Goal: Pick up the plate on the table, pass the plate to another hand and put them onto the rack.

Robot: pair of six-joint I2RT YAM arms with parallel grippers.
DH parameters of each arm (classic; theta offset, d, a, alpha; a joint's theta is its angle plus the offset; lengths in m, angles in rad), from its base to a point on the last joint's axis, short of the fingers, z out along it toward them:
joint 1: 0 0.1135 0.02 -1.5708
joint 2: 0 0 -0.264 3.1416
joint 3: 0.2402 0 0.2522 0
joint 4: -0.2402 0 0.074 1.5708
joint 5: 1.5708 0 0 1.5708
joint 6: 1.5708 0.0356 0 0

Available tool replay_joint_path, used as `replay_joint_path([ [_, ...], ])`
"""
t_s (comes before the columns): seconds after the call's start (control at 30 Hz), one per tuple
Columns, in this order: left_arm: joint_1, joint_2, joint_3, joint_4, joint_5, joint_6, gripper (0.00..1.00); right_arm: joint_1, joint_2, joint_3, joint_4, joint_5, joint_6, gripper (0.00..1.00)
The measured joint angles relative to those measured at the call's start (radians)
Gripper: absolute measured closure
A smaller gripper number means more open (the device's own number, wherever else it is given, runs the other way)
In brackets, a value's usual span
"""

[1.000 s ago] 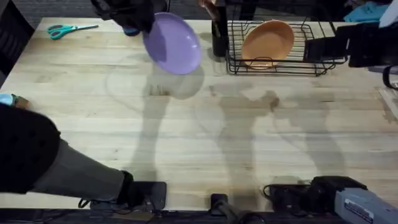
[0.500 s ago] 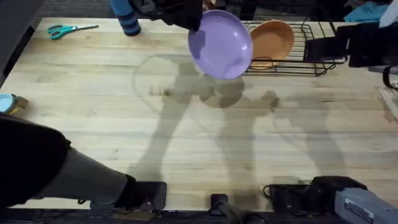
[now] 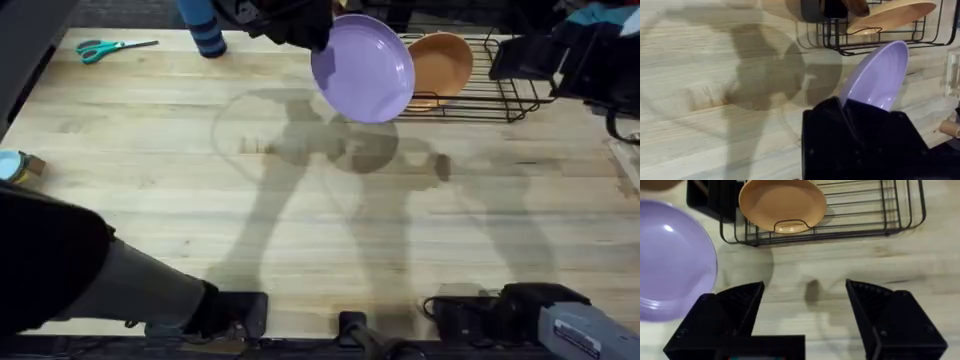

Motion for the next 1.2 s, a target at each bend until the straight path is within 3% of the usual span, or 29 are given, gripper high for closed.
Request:
replay_joint_path([
  [0.1,0.0,0.0,0.0,0.0,0.0,-0.003,0.958,0.0,0.0,0.0,0.0,-0.007,0.099,0.008],
  [0.13,0.0,0.0,0.0,0.0,0.0,-0.006,0.958,-0.002,0.0,0.0,0.0,-0.125,0.203,0.009],
  [0.4,0.0,0.0,0.0,0.0,0.0,-0.006,0.958,-0.002,0.0,0.0,0.001,-0.286,0.305,0.008],
  [0.97,0.0,0.0,0.0,0.0,0.0,-0.006,0.958,-0.002,0.053,0.0,0.003,-0.343,0.338,0.009],
  [1.2,0.0,0.0,0.0,-0.001,0.0,-0.006,0.957,-0.002,0.135,0.0,0.039,-0.445,0.323,0.009],
])
